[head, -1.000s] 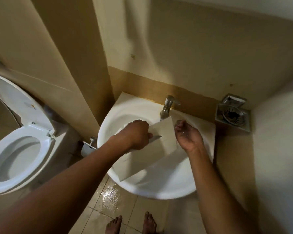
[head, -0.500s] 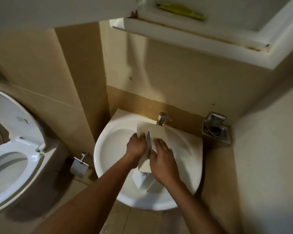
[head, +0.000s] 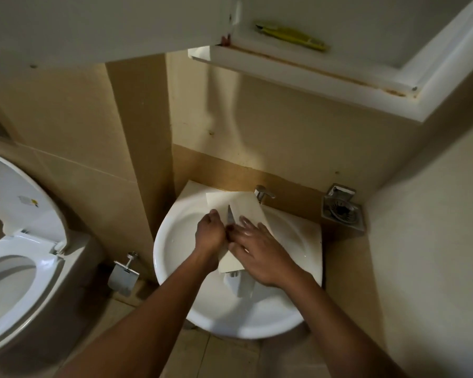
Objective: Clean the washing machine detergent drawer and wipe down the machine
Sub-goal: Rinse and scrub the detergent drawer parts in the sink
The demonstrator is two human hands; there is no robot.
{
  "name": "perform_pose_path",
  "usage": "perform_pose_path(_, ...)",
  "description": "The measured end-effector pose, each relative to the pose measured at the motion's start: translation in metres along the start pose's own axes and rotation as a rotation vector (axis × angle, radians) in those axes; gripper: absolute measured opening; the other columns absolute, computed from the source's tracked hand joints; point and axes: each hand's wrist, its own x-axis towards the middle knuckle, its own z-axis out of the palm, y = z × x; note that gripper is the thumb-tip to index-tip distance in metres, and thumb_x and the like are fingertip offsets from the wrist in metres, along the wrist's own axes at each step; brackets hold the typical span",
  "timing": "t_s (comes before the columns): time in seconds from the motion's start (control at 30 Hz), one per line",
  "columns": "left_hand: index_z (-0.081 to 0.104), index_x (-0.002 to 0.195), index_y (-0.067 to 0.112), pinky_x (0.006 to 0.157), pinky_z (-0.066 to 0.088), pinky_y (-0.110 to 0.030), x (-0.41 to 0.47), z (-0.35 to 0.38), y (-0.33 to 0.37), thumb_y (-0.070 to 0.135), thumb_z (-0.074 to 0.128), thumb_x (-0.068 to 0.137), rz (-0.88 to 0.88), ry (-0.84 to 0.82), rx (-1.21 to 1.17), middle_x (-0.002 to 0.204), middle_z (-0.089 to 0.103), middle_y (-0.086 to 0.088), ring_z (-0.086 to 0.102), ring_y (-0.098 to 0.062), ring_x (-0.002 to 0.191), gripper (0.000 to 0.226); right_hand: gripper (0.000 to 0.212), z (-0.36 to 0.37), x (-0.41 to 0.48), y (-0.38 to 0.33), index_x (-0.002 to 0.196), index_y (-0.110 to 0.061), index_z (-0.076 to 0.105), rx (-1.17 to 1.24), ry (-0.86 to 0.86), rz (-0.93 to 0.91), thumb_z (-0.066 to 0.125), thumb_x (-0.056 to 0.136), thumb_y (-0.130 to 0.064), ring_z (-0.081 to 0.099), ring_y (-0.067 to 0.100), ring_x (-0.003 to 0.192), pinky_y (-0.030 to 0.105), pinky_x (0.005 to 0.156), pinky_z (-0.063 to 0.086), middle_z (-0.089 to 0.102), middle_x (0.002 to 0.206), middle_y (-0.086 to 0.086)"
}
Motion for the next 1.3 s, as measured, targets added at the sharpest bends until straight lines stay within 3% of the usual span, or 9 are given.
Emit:
perform_pose_path(0.1, 0.053, 0.137, 0.011, 0.074, 0.043, -0.032, 0.006, -0.01, 0.001, 0.045, 0.028, 0.108, -0.065, 0.044, 0.011, 0.108, 0.062, -0.005, 0.055, -0.018, 0.083, 0.052, 0.038, 0.004, -0.036, 0.009, 0.14, -0.024, 0.056, 0.377, 0.438, 0.141, 0.05, 0.102, -0.027, 0.04, -0.011, 0.134, 0.01, 0.108, 0.032, 0.053, 0.144, -0.012)
perform_pose_path(0.2, 0.048, 0.14, 0.013, 0.068, 0.054, -0.037, 0.01, -0.028, -0.003, 0.048, 0.033, 0.106, -0.257, 0.02, -0.125, 0.106, 0.062, -0.011, 0.062, -0.031, 0.089, 0.051, 0.037, 0.018, -0.06, 0.028, 0.135, -0.025, 0.056, 0.59, 0.743, 0.496, 0.052, 0.101, -0.011, 0.056, 0.0, 0.119, 0.001, 0.083, 0.041, 0.06, 0.129, -0.009)
perform_pose_path(0.33, 0.046, 0.128, 0.009, 0.045, 0.058, -0.042, 0.011, -0.057, -0.02, 0.045, 0.041, 0.106, -0.352, -0.089, -0.34, 0.101, 0.067, -0.026, 0.072, -0.039, 0.067, 0.042, 0.034, 0.048, -0.079, 0.043, 0.127, -0.037, 0.054, 0.635, 0.353, 0.618, 0.058, 0.099, -0.019, 0.055, 0.013, 0.123, 0.006, 0.083, 0.04, 0.059, 0.129, -0.01)
perform_pose_path(0.5, 0.049, 0.137, 0.006, 0.041, 0.055, -0.034, 0.015, -0.075, -0.047, 0.043, 0.046, 0.104, -0.466, -0.18, -0.489, 0.1, 0.067, -0.021, 0.071, -0.036, 0.074, 0.049, 0.059, 0.037, -0.079, 0.04, 0.132, -0.028, 0.053, 0.985, 0.266, 0.893, 0.065, 0.086, -0.062, 0.058, 0.022, 0.114, 0.036, 0.089, 0.048, 0.055, 0.131, -0.003)
perform_pose_path(0.7, 0.06, 0.107, 0.0, 0.049, 0.06, -0.044, 0.007, -0.064, -0.059, 0.016, 0.051, 0.103, -0.512, -0.298, -0.65, 0.065, 0.072, -0.02, 0.074, -0.034, 0.058, 0.019, 0.065, 0.022, -0.083, 0.043, 0.129, 0.004, 0.055, 1.868, 0.405, 1.048, 0.081, 0.078, -0.025, 0.064, 0.05, 0.11, 0.06, 0.082, 0.058, 0.06, 0.127, 0.033)
perform_pose_path(0.83, 0.061, 0.114, 0.0, 0.064, 0.063, -0.05, 0.005, -0.06, -0.068, 0.015, 0.051, 0.097, -0.642, -0.434, -0.863, 0.099, 0.066, -0.02, 0.066, -0.036, 0.089, 0.024, 0.077, 0.014, -0.089, 0.038, 0.126, 0.008, 0.059, 1.96, 0.374, 1.019, 0.089, 0.062, -0.023, 0.068, 0.047, 0.099, 0.057, 0.077, 0.06, 0.062, 0.121, 0.031)
perform_pose_path(1.0, 0.061, 0.11, -0.004, 0.056, 0.063, -0.041, 0.006, -0.066, -0.091, 0.027, 0.039, 0.106, -0.831, -0.49, -0.878, 0.094, 0.066, -0.028, 0.071, -0.045, 0.07, 0.038, 0.064, 0.006, -0.085, 0.03, 0.123, 0.009, 0.057, 1.938, 0.324, 1.022, 0.082, 0.068, -0.013, 0.063, 0.058, 0.106, 0.055, 0.061, 0.062, 0.064, 0.117, 0.031)
perform_pose_path(1.23, 0.047, 0.134, -0.013, 0.114, 0.037, -0.057, 0.005, -0.066, -0.107, 0.038, 0.032, 0.105, -0.828, -0.281, -1.079, 0.138, 0.045, -0.045, 0.039, -0.064, 0.13, 0.06, 0.044, 0.013, -0.078, 0.015, 0.12, -0.001, 0.059, 1.859, 0.51, 1.106, 0.072, 0.079, -0.007, 0.073, 0.045, 0.081, 0.052, 0.058, 0.06, 0.062, 0.114, 0.03)
perform_pose_path(1.3, 0.04, 0.141, -0.011, 0.116, 0.03, -0.061, 0.004, -0.064, -0.112, 0.044, 0.033, 0.104, -0.829, -0.225, -1.138, 0.142, 0.038, -0.048, 0.03, -0.068, 0.133, 0.067, 0.037, 0.016, -0.071, 0.008, 0.114, -0.004, 0.062, 1.825, 0.544, 1.123, 0.071, 0.079, -0.006, 0.073, 0.042, 0.08, 0.049, 0.056, 0.06, 0.061, 0.112, 0.026)
